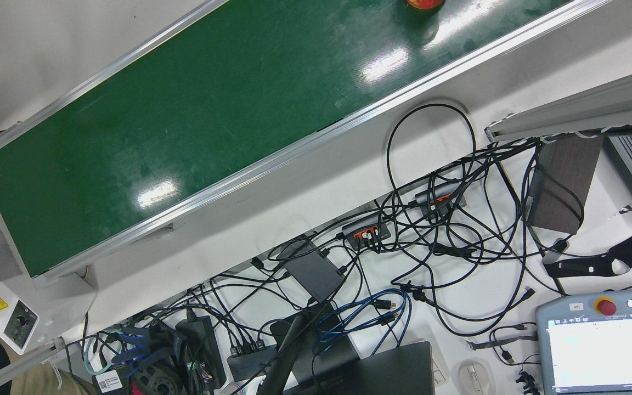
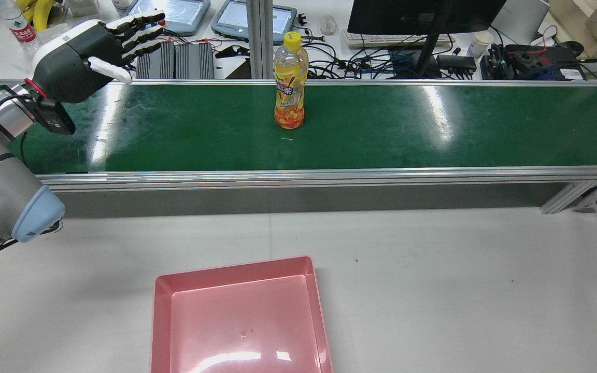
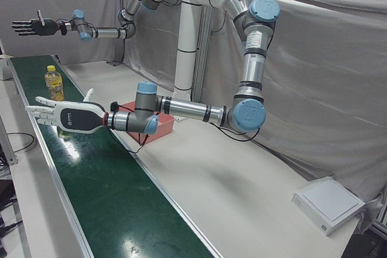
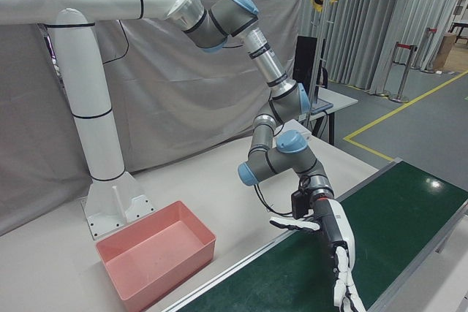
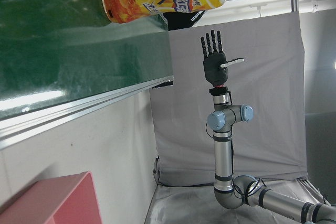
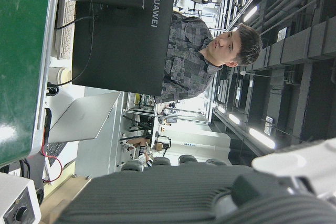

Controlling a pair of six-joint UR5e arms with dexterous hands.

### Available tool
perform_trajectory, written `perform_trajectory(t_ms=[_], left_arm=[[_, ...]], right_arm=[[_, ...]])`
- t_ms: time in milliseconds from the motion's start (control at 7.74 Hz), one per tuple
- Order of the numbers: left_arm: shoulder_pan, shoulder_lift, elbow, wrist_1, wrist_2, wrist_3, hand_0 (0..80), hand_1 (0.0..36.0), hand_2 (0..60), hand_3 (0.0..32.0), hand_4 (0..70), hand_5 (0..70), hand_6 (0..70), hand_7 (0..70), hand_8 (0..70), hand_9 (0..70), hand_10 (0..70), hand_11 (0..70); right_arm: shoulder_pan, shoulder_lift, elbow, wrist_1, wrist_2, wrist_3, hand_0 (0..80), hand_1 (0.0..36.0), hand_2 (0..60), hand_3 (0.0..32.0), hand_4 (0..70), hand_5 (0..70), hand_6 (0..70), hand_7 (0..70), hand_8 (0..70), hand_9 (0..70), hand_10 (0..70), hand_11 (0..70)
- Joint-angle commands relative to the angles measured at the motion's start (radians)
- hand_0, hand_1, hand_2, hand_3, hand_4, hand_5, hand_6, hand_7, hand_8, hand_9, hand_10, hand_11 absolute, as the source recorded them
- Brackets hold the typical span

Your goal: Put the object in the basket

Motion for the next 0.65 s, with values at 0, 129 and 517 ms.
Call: perform_trajectory(t_ms=[0, 129, 517], left_arm=[[0.0, -0.001, 0.0, 0.0, 0.0, 0.001, 54.1, 8.1, 0.0, 1.6, 14.9, 11.4, 1.4, 0.2, 7.0, 8.0, 6.4, 10.7], [0.0, -0.001, 0.0, 0.0, 0.0, 0.001, 54.0, 8.0, 0.0, 1.4, 14.8, 11.5, 1.4, 0.1, 7.1, 8.0, 6.5, 10.7], [0.0, -0.001, 0.0, 0.0, 0.0, 0.001, 54.1, 8.3, 0.0, 1.4, 14.9, 11.8, 1.4, 0.1, 7.1, 7.9, 6.4, 10.7]], right_arm=[[0.0, 0.0, -0.001, 0.0, 0.0, 0.0, 0.0, 0.0, 0.0, 0.0, 0.0, 0.0, 0.0, 0.0, 0.0, 0.0, 0.0, 0.0], [0.0, 0.0, 0.0, 0.0, 0.0, 0.0, 0.0, 0.0, 0.0, 0.0, 0.0, 0.0, 0.0, 0.0, 0.0, 0.0, 0.0, 0.0], [-0.001, 0.0, 0.0, 0.0, 0.0, 0.0, 0.0, 0.0, 0.0, 0.0, 0.0, 0.0, 0.0, 0.0, 0.0, 0.0, 0.0, 0.0]])
